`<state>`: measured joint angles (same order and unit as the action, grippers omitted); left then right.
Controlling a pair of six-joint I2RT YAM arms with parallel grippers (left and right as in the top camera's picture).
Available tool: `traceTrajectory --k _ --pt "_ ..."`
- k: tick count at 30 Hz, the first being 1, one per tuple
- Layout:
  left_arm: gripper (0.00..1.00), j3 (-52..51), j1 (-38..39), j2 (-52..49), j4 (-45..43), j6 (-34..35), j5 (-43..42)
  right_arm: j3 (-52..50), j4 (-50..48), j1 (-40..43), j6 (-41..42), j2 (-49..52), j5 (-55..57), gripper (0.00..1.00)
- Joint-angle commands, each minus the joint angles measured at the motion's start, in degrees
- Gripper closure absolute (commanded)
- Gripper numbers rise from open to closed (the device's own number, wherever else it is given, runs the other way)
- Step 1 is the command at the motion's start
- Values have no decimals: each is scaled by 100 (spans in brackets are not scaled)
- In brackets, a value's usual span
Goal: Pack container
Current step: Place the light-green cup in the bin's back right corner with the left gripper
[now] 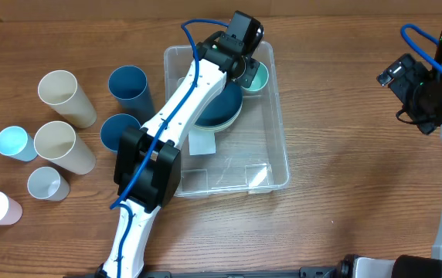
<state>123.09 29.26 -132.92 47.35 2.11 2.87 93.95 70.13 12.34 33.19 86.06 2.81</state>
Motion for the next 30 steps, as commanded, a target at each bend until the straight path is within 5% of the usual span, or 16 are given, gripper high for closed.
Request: traceTrajectory --k 1,5,7,8,12,17,21,24,27,30 --pt "76 37 -46 -44 -114 -107 72 24 -15 0 4 -42 11 0" --pt "73 341 -46 -13 164 -85 76 24 -15 0 4 -42 11 0" --pt "55 979 -46 74 640 -85 83 24 -15 0 4 -42 11 0" --pt "30 1508 -46 188 1049 -61 251 24 -15 0 4 -42 11 0" --pt "20 3165 -57 710 2750 63 1537 24 -15 0 4 -42 11 0" --pt "20 3506 -715 1880 4913 1480 2540 24 -15 0 4 -42 11 0" --pt "17 2376 -2376 3217 4946 1290 1685 24 -15 0 4 -42 11 0" --pt "16 684 -4358 4354 4946 1657 1340 24 -15 0 4 -42 11 0" --pt "9 -940 -6052 4813 4868 2422 1228 24 -15 0 4 -42 11 0" --pt "7 -2247 -7093 4774 4046 2341 341 24 -15 0 4 -42 11 0"
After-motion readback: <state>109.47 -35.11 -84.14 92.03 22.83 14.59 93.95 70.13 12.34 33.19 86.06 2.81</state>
